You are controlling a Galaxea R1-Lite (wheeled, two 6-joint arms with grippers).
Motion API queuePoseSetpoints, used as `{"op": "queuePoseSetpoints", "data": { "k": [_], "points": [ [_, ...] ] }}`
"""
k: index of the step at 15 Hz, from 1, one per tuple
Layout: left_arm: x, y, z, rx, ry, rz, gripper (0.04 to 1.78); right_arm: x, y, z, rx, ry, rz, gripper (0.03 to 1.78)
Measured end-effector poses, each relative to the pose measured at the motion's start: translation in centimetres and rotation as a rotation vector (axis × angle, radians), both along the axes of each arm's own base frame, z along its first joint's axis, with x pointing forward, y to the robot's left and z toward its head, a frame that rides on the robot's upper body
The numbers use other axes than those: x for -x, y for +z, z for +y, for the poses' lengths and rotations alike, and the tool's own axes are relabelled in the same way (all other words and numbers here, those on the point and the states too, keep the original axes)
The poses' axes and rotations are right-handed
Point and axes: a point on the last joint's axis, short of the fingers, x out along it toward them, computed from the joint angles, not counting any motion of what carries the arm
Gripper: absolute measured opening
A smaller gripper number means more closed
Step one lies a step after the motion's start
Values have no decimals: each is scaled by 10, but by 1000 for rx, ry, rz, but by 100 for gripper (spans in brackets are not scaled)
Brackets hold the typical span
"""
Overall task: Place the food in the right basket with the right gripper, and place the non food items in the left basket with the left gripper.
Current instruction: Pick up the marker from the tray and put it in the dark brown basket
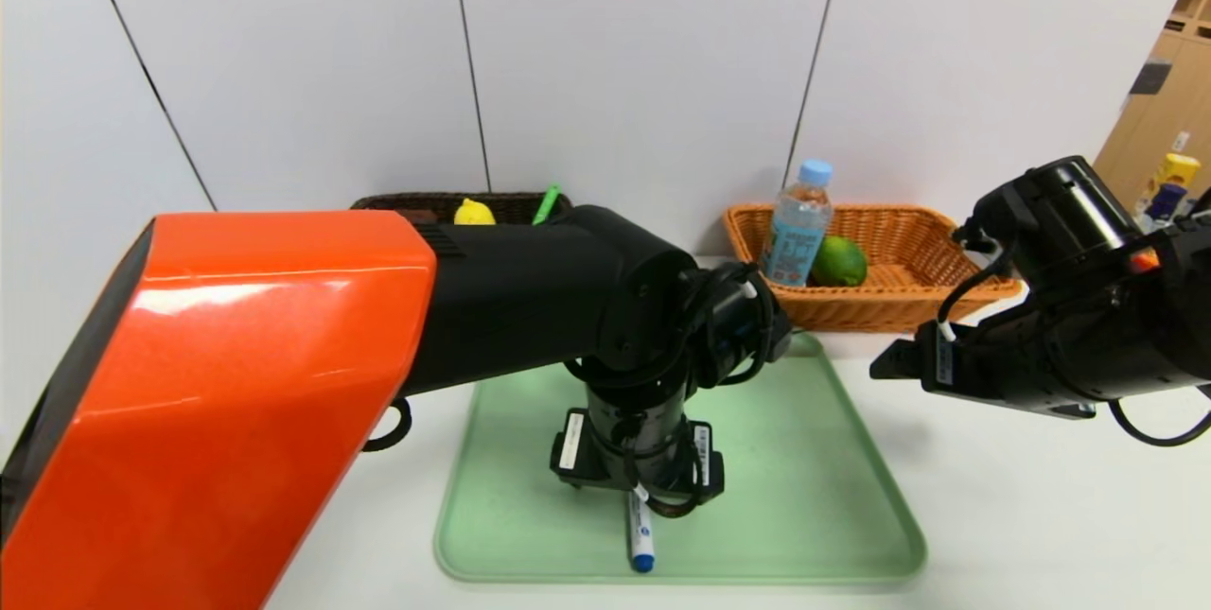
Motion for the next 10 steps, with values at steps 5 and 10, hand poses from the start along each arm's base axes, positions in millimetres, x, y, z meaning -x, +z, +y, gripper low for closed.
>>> {"op": "queuePoseSetpoints", "data": {
  "k": [5, 10],
  "points": [
    [-2, -5, -1, -15, 6, 0, 145, 2, -8, -8, 12, 23, 36, 169],
    [-2, -9, -3, -27, -1, 3, 84, 2, -6, -9, 10, 21, 31, 169]
  ]
}}
